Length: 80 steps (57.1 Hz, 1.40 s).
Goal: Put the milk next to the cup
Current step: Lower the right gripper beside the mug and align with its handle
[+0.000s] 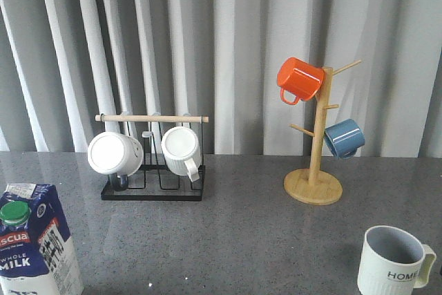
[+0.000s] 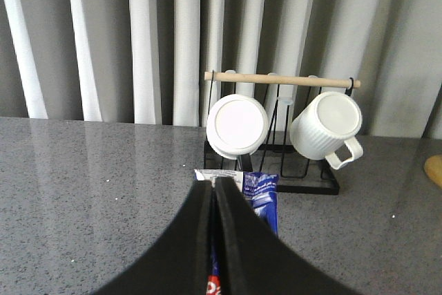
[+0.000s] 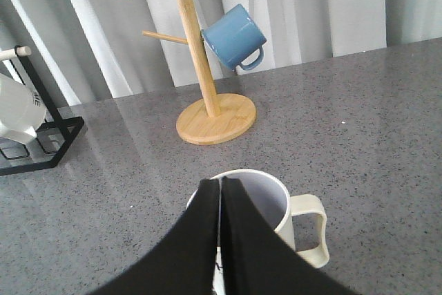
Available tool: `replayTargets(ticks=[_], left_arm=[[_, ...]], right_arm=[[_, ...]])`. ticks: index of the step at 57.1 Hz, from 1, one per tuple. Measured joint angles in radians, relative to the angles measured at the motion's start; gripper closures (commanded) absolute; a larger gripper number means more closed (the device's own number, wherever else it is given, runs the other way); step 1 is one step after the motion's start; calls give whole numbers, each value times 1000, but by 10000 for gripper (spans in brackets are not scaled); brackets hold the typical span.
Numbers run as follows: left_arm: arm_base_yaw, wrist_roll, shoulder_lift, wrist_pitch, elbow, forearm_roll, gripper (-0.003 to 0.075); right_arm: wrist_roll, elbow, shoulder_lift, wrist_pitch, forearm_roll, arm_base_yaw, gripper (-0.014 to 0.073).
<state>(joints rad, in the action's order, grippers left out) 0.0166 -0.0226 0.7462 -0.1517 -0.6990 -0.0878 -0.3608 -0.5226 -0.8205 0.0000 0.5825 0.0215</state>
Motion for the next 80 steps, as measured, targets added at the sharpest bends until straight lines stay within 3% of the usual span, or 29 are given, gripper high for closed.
replayTargets(ticks=[6, 12, 18, 28, 35, 62, 73, 80], left_arm=[[0, -30, 0, 3, 0, 0, 708], [0, -35, 0, 2, 0, 0, 645], [0, -30, 0, 3, 0, 0, 527], [0, -17, 0, 7, 0, 0, 286], [0, -15, 0, 24, 0, 0, 195], [0, -15, 0, 29, 0, 0, 186], [0, -15, 0, 29, 0, 0, 186], [0, -15, 0, 29, 0, 0, 186]], right_arm=[[-36, 0, 1, 0, -9, 0, 586], [-108, 0, 1, 0, -24, 0, 530], [-163, 0, 2, -5, -27, 0, 412], [-228, 0, 4, -14, -27, 0, 120], [-239, 0, 4, -16, -27, 0, -3], [-280, 0, 4, -8, -30, 0, 21], [-356, 0, 13, 60, -73, 0, 21], [-315, 0, 23, 64, -156, 0, 21]])
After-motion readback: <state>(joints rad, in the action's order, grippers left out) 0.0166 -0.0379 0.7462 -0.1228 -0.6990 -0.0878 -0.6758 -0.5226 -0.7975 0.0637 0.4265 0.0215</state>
